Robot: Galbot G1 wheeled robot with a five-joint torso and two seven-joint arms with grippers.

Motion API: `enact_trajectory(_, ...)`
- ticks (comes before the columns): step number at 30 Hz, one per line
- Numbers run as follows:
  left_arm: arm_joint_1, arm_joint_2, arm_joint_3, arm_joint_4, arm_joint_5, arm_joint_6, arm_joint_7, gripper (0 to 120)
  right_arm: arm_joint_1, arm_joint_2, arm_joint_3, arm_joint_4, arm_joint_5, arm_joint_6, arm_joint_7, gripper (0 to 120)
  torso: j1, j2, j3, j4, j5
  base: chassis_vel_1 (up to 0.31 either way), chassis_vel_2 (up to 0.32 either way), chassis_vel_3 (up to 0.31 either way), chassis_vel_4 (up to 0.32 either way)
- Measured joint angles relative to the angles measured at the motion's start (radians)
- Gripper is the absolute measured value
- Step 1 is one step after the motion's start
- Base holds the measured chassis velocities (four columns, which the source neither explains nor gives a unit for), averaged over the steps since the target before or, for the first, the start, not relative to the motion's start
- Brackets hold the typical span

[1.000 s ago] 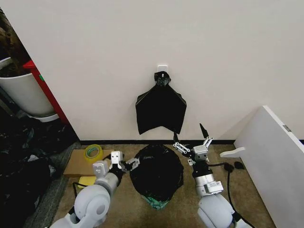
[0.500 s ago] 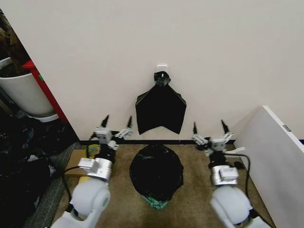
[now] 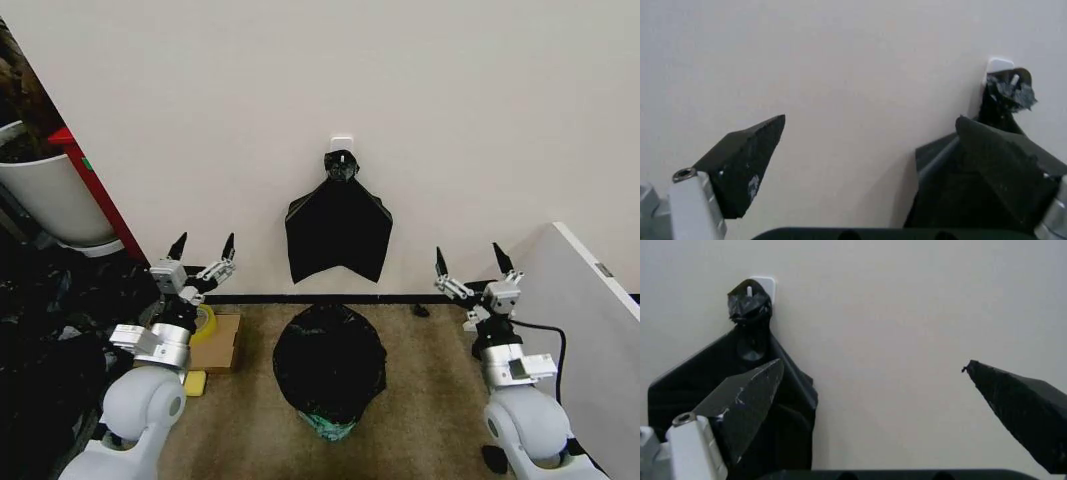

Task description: Place the garbage bag over the trash bin.

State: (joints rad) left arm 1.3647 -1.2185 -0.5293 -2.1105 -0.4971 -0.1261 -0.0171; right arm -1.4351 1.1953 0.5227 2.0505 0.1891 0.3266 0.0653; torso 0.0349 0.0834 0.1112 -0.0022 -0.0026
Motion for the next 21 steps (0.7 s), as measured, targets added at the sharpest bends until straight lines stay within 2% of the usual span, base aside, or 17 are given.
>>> enact_trajectory(6, 0.033, -0.018, 0.03, -0.01, 0.049, -0.012, -0.018, 100, -0.009, 0.013, -0.029, 0.012, -0.01, 0.003, 0.015, 100, 0.0, 0.0, 0.0, 0.0, -0.0001, 0.0, 0.0, 0.0, 0.0)
enact_trajectory(12, 0.065, -0.026, 0.056, -0.038, 0.104, -0.015, -0.047, 100, -0.024, 0.005, -0.066, 0.024, -0.072, -0.068, 0.117, 100, 0.0, 0.0, 0.0, 0.0001, 0.0001, 0.0, 0.0, 0.0, 0.0)
enact_trajectory(17, 0.065, -0.041, 0.069, -0.055, 0.116, -0.011, -0.067, 100, -0.036, -0.01, -0.073, 0.025, -0.081, -0.061, 0.117, 100, 0.0, 0.0, 0.0, 0.0, 0.0001, 0.0, 0.0, 0.0, 0.0)
enact_trajectory(21, 0.056, -0.038, 0.064, -0.034, 0.092, -0.007, -0.089, 100, -0.03, -0.035, -0.07, 0.016, -0.013, -0.025, 0.108, 100, 0.0, 0.0, 0.0, 0.0, -0.0002, 0.0, 0.0, 0.0, 0.0)
